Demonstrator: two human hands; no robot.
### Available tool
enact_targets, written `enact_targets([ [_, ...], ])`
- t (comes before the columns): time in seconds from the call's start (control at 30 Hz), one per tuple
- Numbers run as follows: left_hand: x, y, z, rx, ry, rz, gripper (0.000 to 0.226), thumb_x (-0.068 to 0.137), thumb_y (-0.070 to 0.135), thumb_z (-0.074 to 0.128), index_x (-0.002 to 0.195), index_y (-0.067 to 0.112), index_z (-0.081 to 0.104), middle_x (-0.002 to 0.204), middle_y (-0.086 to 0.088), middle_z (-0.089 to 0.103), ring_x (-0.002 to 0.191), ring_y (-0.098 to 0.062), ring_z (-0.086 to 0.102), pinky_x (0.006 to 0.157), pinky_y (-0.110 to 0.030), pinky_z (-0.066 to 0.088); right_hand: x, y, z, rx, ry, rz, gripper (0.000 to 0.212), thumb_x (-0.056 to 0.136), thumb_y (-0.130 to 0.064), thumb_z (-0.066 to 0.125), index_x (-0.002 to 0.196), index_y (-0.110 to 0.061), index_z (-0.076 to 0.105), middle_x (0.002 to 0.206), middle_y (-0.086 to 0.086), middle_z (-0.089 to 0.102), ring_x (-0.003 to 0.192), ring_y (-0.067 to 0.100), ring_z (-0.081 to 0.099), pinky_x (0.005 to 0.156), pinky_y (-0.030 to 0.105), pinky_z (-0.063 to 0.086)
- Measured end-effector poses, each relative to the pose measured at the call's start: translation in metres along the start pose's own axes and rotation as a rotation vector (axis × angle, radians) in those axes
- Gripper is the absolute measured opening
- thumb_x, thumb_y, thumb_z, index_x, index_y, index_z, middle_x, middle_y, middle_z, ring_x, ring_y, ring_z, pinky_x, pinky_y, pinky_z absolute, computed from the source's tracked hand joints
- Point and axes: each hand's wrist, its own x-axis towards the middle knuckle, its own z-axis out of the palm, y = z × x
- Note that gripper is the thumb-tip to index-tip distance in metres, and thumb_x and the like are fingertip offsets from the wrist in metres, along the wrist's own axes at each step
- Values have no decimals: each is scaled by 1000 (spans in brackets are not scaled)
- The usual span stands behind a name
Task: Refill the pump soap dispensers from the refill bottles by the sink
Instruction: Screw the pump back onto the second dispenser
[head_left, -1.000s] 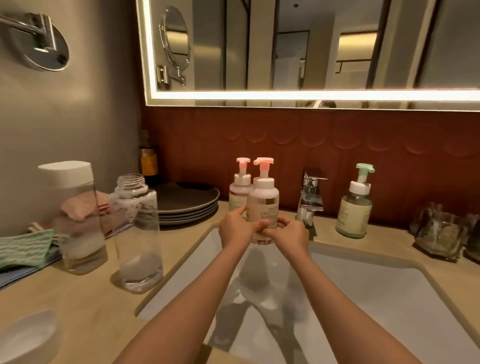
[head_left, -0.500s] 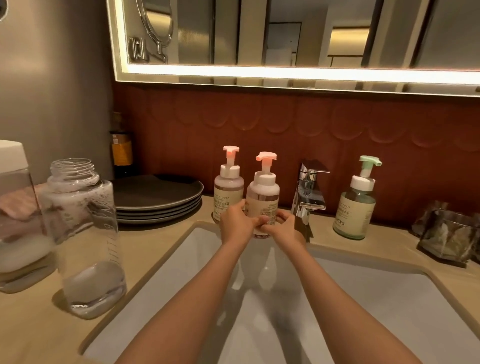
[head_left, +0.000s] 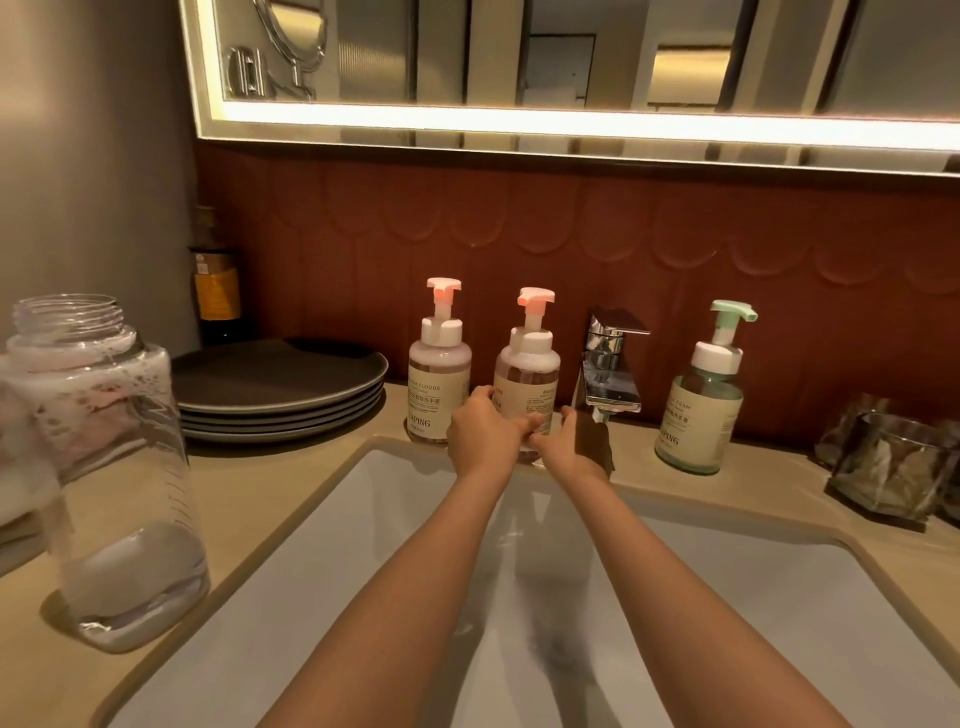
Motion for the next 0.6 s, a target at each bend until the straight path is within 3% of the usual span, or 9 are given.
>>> enact_targets([
  [0.23, -12, 3, -20, 106, -47, -59, 69, 79, 36, 71, 137, 12, 42, 134, -8, 52, 124, -26, 47, 94, -36, 42, -18, 0, -2, -95, -35, 140, 56, 93, -38, 56, 141, -15, 38, 137, 11, 48, 124, 28, 47, 96, 34, 41],
  [0.43, -42, 2, -66, 29, -26, -110, 46, 88, 22, 62, 132, 15, 49, 132, -7, 53, 120, -23, 50, 93, -32, 44, -56, -8, 4, -122, 6, 15, 34, 85, -26, 68, 116, -14, 64, 115, 5, 65, 106, 22, 59, 74, 26, 45],
  [0.6, -80, -3, -107, 1, 3, -164, 35, 88, 17, 58, 123, 19, 56, 124, -2, 59, 112, -20, 55, 87, -28, 45, -97, -27, 18, -67, -81, 6, 26, 84, -20, 67, 109, -12, 66, 109, 5, 66, 100, 20, 59, 77, 28, 46],
])
